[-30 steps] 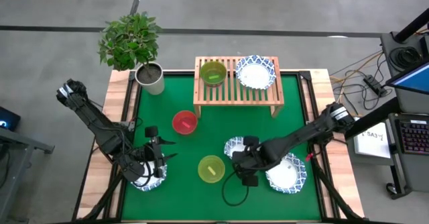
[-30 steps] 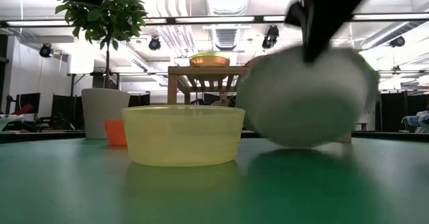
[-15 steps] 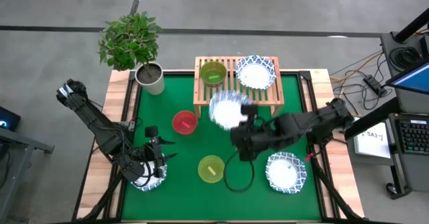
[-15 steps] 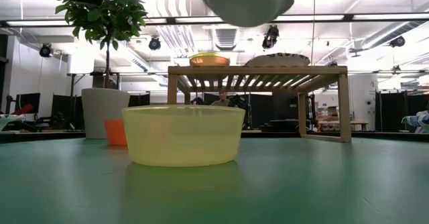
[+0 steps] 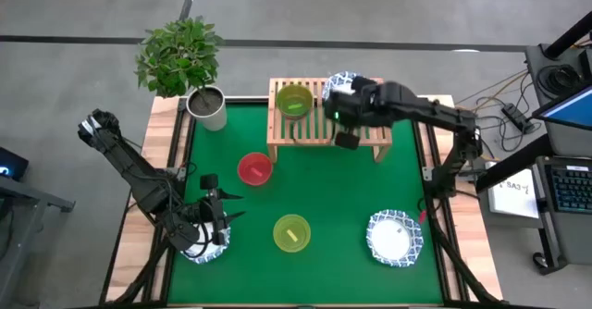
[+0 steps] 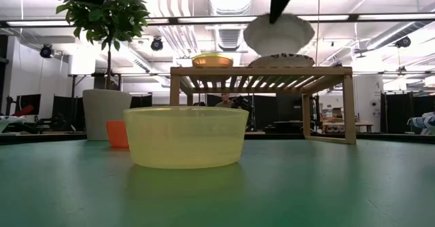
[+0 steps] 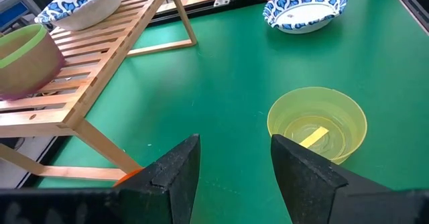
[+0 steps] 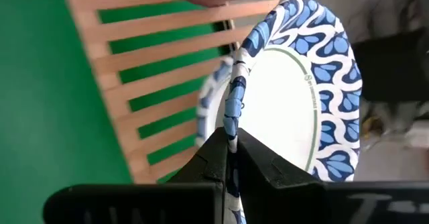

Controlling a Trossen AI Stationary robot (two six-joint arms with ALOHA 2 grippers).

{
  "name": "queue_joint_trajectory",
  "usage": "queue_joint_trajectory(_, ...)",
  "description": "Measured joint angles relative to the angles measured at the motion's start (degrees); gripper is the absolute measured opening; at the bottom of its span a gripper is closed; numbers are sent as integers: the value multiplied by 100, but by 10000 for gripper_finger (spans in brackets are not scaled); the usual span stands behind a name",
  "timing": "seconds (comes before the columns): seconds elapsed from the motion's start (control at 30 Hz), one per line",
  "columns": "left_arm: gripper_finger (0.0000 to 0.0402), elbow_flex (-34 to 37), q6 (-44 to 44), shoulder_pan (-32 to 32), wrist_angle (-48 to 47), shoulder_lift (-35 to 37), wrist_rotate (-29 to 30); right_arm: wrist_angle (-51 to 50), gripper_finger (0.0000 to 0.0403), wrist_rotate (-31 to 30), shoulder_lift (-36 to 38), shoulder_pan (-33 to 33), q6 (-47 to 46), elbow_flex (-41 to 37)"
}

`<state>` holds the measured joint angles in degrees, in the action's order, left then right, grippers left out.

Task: Place and stack bowls onto a shelf
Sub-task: Stack the top middle white patterned bowl on top of the white patterned bowl on the shelf, then stack the left white patterned bowl on top of the white patterned bowl on the shelf

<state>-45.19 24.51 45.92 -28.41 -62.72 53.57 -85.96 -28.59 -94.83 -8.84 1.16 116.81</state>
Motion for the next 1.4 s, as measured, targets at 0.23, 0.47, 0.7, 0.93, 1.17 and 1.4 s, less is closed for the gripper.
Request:
queue_joint_trajectory(0.23,166,0,-2,-1,-1,0,-1,495,13,333,-13,-764,348,-180)
queue_joint_trajectory(0.47,166,0,-2,-1,-3,0,-1,550,61,615,-22,-977,372,-289)
queue_joint_trajectory(0.7,166,0,-2,-1,-1,0,-1,570,135,626,-26,-958,193,-295)
queue_joint_trajectory(0.93,166,-15,0,-1,41,0,0,526,154,1004,182,-852,-28,-219)
queue_joint_trajectory(1.17,166,-98,73,1,239,0,1,878,136,2133,846,-632,142,-741)
queue_joint_trajectory(1.4,166,-92,597,0,401,2,-1,3340,99,2607,2350,280,187,-2925)
